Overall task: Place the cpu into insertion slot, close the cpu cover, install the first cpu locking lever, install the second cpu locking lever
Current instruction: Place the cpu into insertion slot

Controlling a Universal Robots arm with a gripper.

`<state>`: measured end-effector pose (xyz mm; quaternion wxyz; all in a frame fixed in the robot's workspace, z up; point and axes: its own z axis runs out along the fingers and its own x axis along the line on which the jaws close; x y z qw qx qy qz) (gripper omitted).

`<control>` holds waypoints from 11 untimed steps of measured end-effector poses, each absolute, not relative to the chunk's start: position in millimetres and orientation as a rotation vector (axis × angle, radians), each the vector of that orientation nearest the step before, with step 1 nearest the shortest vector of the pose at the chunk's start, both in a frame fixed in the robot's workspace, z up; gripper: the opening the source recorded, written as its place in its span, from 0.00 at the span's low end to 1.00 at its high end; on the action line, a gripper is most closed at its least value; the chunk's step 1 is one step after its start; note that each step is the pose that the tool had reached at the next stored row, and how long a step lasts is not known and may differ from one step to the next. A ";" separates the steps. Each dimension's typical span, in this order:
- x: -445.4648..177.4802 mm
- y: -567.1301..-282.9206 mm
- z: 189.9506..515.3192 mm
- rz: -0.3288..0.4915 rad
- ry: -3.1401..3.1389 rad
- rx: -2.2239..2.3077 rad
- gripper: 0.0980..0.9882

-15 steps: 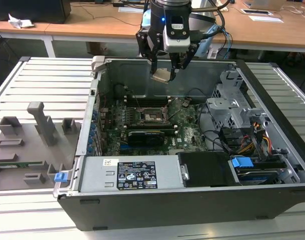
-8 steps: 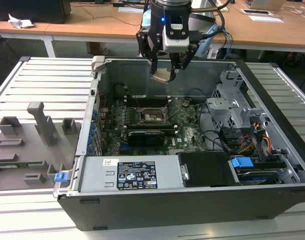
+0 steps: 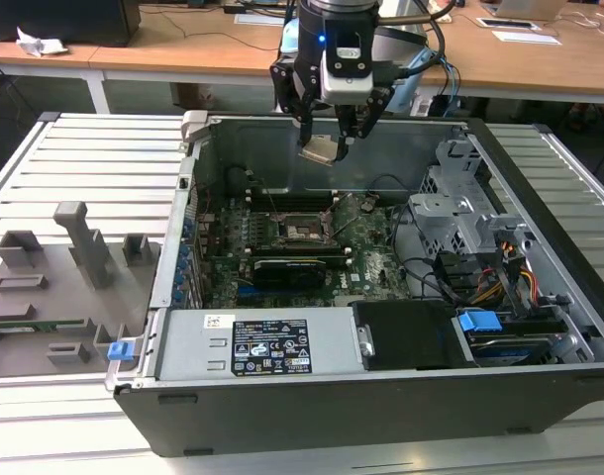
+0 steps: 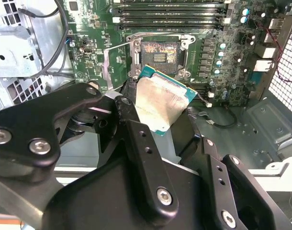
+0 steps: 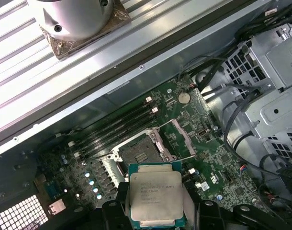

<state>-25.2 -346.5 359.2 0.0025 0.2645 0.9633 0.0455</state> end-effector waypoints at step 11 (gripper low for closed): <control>-25.2 -346.5 358.6 0.143 3.006 0.877 0.49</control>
